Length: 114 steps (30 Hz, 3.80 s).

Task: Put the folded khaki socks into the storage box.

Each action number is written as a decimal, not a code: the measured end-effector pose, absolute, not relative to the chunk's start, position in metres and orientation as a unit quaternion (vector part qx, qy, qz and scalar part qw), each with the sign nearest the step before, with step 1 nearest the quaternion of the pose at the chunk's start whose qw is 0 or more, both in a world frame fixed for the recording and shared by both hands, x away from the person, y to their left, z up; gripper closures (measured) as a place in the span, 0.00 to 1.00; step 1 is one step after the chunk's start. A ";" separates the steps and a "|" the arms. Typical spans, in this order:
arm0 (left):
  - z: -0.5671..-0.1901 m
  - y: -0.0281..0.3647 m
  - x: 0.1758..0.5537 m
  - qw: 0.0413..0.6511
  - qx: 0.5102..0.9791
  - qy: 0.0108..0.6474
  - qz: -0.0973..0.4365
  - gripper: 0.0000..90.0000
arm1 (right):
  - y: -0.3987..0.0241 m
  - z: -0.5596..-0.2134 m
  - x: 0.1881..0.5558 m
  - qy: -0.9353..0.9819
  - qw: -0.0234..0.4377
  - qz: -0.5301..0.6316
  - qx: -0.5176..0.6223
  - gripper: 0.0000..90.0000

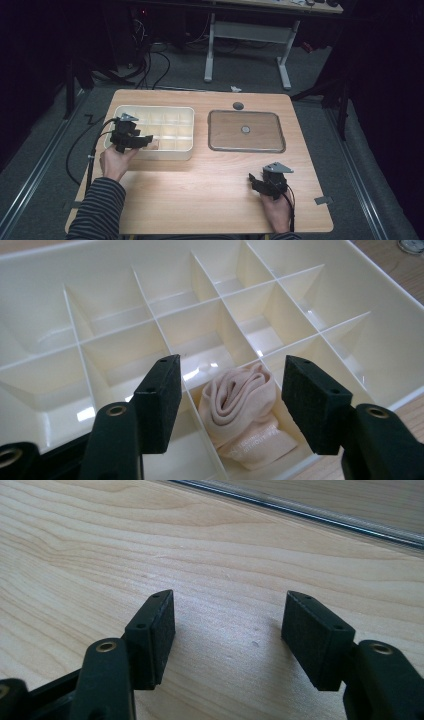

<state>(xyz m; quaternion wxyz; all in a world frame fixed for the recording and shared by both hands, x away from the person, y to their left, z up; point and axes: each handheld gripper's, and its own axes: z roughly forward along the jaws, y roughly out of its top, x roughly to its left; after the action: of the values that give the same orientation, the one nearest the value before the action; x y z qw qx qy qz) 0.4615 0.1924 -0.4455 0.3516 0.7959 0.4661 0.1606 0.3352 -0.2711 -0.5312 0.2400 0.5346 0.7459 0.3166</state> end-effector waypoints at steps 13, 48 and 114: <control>-0.435 0.196 0.451 0.360 0.796 0.466 0.141 0.50 | -0.271 -0.531 0.335 0.746 0.240 0.317 0.535 0.43; -0.422 0.211 0.415 0.398 0.766 0.469 0.186 0.45 | -0.271 -0.531 0.335 0.746 0.240 0.317 0.535 0.43; -0.436 0.212 0.368 0.417 0.760 0.470 0.168 0.46 | -0.271 -0.531 0.335 0.746 0.240 0.317 0.535 0.43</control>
<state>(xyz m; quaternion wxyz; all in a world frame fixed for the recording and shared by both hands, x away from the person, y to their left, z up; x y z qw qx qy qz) 0.3678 0.2120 -0.4358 0.4175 0.7595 0.4697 0.1680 0.3352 -0.2710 -0.5312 0.2398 0.5346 0.7460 0.3166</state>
